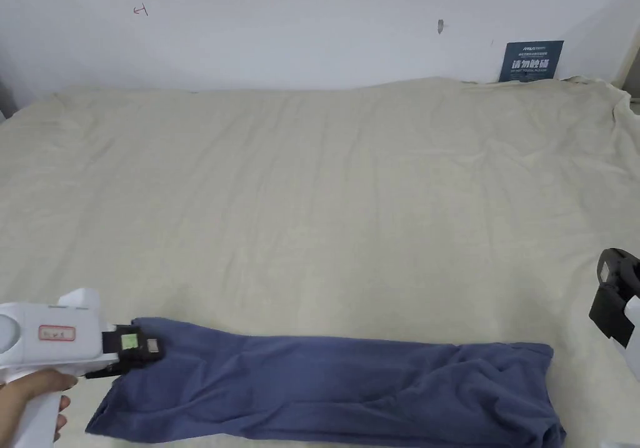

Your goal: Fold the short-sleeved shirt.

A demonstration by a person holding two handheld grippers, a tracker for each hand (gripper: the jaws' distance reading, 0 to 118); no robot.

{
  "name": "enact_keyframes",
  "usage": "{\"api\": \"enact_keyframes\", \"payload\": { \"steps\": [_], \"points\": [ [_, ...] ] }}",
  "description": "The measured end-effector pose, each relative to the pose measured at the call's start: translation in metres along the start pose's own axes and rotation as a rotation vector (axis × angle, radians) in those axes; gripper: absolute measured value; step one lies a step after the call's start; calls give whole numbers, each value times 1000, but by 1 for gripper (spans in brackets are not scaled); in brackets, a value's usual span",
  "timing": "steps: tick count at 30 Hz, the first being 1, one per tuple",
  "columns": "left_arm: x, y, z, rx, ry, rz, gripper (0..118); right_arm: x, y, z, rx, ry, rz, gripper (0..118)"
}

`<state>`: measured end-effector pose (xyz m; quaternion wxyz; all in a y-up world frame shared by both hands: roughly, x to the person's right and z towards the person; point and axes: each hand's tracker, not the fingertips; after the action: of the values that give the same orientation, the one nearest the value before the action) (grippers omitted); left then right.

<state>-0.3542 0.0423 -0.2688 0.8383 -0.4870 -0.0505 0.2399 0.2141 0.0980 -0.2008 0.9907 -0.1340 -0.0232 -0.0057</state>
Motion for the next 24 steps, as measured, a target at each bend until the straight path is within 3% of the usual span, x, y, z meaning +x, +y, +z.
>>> {"api": "enact_keyframes", "payload": {
  "steps": [7, 20, 22, 23, 24],
  "points": [
    [97, -11, -45, -93, -124, -112, 6, 20, -1, 13, 17, -13, -21, 0],
    [183, -51, -193, -200, -99, -166, 6, 42, -1, 37, 12, -64, -19, 0],
    [186, -57, -208, -228, -54, -213, 15, 43, -1, 38, 1, -66, -29, 0],
    [187, -59, -212, -226, -40, -221, 25, 44, -1, 39, -1, -66, -30, 0],
    [190, -64, -213, -232, -32, -239, 50, 44, -1, 39, -5, -67, -27, 0]
  ]
}}
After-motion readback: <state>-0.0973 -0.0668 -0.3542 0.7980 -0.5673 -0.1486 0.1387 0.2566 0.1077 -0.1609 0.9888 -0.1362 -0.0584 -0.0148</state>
